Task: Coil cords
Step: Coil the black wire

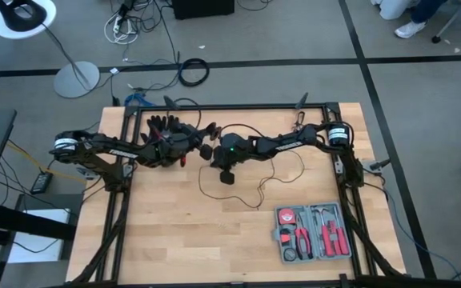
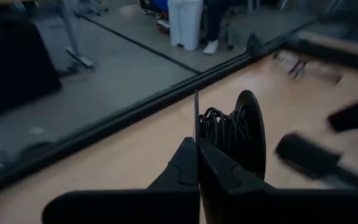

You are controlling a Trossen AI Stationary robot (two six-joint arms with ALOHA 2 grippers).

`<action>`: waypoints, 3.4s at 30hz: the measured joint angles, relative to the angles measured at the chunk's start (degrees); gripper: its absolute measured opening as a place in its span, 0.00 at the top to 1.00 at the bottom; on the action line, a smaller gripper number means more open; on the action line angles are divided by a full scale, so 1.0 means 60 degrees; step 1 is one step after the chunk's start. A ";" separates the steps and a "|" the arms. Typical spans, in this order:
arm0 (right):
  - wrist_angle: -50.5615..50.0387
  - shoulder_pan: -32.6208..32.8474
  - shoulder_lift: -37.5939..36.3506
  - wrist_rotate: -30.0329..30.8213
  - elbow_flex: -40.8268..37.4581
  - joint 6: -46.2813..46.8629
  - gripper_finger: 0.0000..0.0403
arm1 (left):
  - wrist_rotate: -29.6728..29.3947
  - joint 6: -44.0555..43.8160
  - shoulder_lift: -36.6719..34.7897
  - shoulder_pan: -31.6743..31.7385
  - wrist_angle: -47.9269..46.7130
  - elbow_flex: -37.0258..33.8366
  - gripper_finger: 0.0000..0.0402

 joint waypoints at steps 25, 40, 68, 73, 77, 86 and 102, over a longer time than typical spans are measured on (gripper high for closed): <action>0.0840 -0.0004 -0.0244 0.2176 -0.0015 0.1209 1.00 | 0.2234 -0.1601 0.0000 0.0432 -0.0289 0.0000 1.00; -0.0060 -0.0025 -0.0248 0.2565 -0.0018 0.2133 1.00 | 0.2629 -0.1992 -0.0004 0.0450 0.1097 -0.0007 1.00; -0.0335 -0.0196 -0.0815 0.1822 -0.0015 0.1987 1.00 | 0.2508 -0.0304 -0.0004 0.0418 -0.0282 0.0004 1.00; -0.0640 -0.0370 -0.1233 0.1135 -0.0015 0.1911 1.00 | 0.2438 -0.0305 -0.0004 0.0421 -0.0257 0.0007 1.00; -0.1196 -0.0531 -0.1344 0.0703 -0.0015 0.1855 1.00 | 0.2441 -0.0305 -0.0004 0.0421 -0.0263 0.0007 1.00; -0.1623 -0.0765 -0.1351 -0.0261 -0.0015 0.1769 1.00 | 0.2587 -0.0383 0.0000 0.0425 -0.0117 0.0007 1.00; -0.2997 -0.0678 -0.1359 0.1050 -0.0015 0.1753 0.99 | 0.2941 -0.0629 0.0000 0.0429 0.1117 0.0007 1.00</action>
